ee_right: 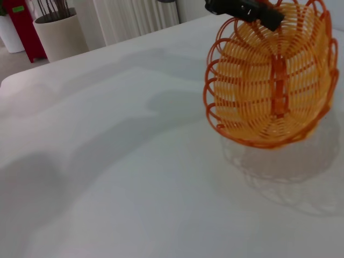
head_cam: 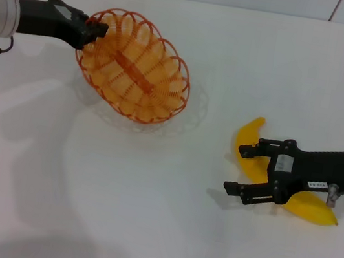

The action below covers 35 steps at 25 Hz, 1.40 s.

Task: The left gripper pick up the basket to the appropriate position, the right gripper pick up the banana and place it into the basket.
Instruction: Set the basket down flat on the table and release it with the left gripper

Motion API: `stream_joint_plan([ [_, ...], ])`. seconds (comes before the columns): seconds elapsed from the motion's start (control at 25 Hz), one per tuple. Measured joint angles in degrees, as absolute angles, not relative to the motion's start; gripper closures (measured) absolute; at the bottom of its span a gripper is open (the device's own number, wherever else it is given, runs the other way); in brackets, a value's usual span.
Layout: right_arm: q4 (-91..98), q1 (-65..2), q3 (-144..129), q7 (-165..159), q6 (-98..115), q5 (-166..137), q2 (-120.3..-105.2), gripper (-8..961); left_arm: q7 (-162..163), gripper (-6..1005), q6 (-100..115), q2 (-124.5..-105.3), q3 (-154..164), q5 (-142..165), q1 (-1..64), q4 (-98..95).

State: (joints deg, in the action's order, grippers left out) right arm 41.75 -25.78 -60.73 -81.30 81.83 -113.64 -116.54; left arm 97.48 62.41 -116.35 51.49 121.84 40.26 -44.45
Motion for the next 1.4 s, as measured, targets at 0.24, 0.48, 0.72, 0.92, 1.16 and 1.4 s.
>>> stream_joint_plan([
  [0.24,41.74,-25.85,-60.83,-81.30,81.83,-113.66,-116.54,84,96.94,913,59.86,-116.41,51.51,119.12,40.26,-41.51],
  [0.48,41.74,-25.88,-61.15,-81.30,81.83,-113.69,-116.54,85,96.80,913,57.15,-116.40,51.06,117.21,39.93,-38.61],
  [0.72,41.74,-25.93,-61.26,-81.30,81.83,-113.72,-116.54,86,96.31,913,54.19,-116.38,50.89,115.89,39.54,-35.32],
  [0.92,41.75,-25.93,-61.26,-81.30,81.81,-113.73,-116.55,87,94.51,914,52.39,-116.36,50.89,114.31,39.43,-32.94],
  [1.16,41.75,-25.93,-61.31,-81.30,81.74,-113.73,-116.54,88,92.74,914,51.33,-116.36,50.89,111.64,38.97,-31.10],
  [1.4,41.62,-25.93,-61.89,-81.30,81.27,-113.74,-116.54,88,91.99,914,49.43,-116.36,50.83,109.90,38.22,-28.99],
])
